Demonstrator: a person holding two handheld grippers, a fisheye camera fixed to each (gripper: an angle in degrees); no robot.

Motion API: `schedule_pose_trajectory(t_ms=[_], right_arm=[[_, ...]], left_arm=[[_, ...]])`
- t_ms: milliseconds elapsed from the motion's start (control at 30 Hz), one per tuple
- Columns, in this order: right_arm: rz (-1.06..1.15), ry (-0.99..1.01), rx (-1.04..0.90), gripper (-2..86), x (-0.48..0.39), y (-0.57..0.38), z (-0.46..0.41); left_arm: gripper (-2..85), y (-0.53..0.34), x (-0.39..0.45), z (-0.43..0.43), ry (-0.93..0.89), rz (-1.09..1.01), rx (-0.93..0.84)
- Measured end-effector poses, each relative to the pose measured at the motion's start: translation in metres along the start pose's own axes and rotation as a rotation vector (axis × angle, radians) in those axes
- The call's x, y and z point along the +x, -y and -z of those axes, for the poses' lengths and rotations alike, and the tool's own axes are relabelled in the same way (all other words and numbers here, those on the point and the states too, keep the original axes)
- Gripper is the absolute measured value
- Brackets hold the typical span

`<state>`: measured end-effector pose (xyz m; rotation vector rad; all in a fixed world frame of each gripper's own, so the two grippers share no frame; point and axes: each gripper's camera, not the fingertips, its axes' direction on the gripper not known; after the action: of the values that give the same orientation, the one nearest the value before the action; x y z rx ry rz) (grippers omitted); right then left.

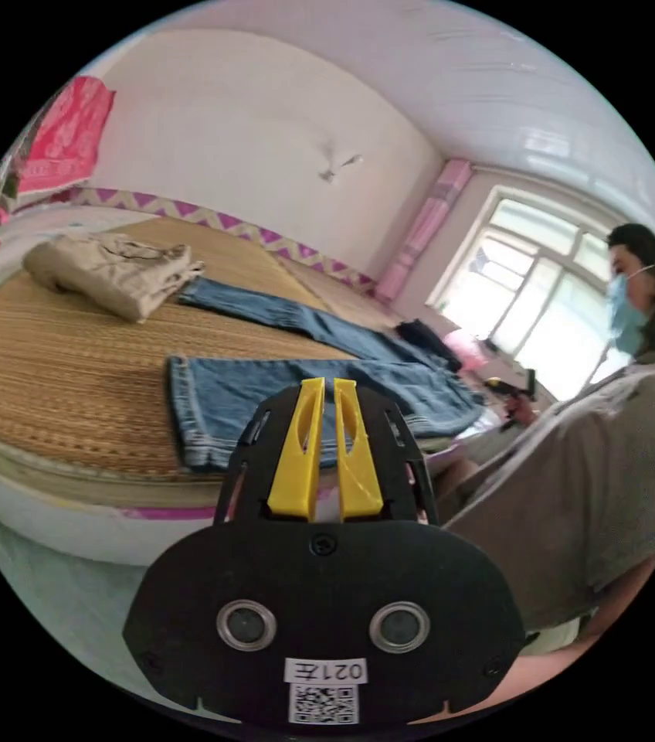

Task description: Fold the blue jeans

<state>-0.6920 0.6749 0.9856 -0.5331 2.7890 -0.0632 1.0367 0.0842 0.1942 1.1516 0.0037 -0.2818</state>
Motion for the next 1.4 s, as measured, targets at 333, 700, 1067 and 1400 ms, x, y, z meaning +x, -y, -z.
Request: schedule_pose_trajectory(t_ms=[333,700,1067,1400], right_arm=[[-0.12,-0.215,-0.322,-1.0,0.043,0.003,-0.122],[-0.136,-0.229,-0.323,-1.0,0.008,-0.001,-0.146],[-0.333,-0.177,-0.001,1.1,-0.046,-0.038,-0.08],[-0.759,-0.209,0.184,7.6,-0.089,-0.138,-0.043]], left_arm=[[-1.0,0.062,-0.085,-0.068,0.147,0.187,-0.262],[-0.9,0.043,-0.105,-0.027,0.103,0.288,-0.157],[5.5,-0.072,-0.026,0.072,0.04,0.375,0.157],[9.1,-0.109,-0.049,0.038,-0.036,0.718,0.215]])
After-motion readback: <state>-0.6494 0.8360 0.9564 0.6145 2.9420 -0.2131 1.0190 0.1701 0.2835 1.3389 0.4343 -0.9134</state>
